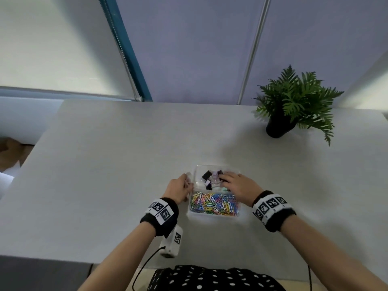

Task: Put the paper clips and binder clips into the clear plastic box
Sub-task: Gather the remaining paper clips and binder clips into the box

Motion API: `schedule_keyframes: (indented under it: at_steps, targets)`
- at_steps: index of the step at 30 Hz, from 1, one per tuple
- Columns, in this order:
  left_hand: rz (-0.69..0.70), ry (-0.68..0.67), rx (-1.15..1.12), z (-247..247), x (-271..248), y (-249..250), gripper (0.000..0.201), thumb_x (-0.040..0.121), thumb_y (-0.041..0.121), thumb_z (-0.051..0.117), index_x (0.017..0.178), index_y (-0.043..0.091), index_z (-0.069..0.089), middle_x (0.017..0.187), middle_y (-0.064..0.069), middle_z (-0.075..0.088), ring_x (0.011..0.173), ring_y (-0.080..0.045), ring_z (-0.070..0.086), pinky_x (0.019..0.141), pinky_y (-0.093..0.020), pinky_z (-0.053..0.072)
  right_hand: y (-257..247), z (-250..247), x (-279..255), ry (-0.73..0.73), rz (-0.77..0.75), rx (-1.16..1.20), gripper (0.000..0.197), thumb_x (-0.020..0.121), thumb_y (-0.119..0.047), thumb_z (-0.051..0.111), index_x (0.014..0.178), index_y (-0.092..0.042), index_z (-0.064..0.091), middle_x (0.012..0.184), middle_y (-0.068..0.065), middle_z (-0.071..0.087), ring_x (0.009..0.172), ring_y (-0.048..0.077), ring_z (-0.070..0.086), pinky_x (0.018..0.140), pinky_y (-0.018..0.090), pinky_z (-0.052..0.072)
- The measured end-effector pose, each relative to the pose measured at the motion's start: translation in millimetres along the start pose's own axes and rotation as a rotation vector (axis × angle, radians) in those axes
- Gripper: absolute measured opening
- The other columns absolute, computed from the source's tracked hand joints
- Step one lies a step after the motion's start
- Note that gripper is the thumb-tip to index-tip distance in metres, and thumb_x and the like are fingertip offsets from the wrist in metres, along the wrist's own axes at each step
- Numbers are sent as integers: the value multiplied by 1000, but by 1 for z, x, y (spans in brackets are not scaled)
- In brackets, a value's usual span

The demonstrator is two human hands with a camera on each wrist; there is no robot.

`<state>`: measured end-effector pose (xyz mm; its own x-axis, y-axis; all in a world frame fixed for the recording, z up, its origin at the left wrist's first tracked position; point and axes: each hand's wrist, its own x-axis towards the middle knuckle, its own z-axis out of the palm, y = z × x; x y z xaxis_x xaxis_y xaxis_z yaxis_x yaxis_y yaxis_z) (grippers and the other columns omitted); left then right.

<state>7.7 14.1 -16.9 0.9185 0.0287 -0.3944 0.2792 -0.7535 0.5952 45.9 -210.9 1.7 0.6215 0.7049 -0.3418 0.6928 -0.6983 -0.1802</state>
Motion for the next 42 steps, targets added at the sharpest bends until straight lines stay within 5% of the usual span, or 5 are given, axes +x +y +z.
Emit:
schedule_keyframes:
  at_steps: [6,19,25,30,42]
  targets:
    - [10,-30,-2,1,3,-5,30,96,26,46,115,4,49,105,-21,66,95,-31,65,88,-39,53,6,8,-42,443,-19,62,52,55,15,71,94,-20,69,109,7,68,110,24,57,82,38,55]
    - [1,-39,-99,-1,-5,-1,32,96,26,46,122,7,46,97,-23,67,82,-31,67,74,-30,51,-42,9,-18,125,-16,121,60,73,-12,22,119,-29,56,153,6,-3,137,29,-19,108,44,-9]
    - [-26,-79,-188,-2,-2,-5,30,95,25,48,119,7,47,97,-23,66,66,-28,68,67,-36,58,-34,20,-21,190,-9,177,70,74,14,48,122,-37,53,153,-2,1,141,23,-13,109,43,-6]
    - [-44,-114,-310,-3,-1,-5,19,95,22,49,110,12,46,80,-10,61,37,-3,59,45,-21,54,-4,25,-56,368,107,83,51,52,14,57,73,-32,67,136,9,50,133,28,20,100,51,40]
    - [-83,-143,-414,-5,0,-3,18,94,20,51,109,12,47,73,-8,58,39,-9,61,45,-25,55,-16,21,-25,200,21,157,64,73,12,49,112,-37,61,154,-1,3,141,23,-13,114,47,5]
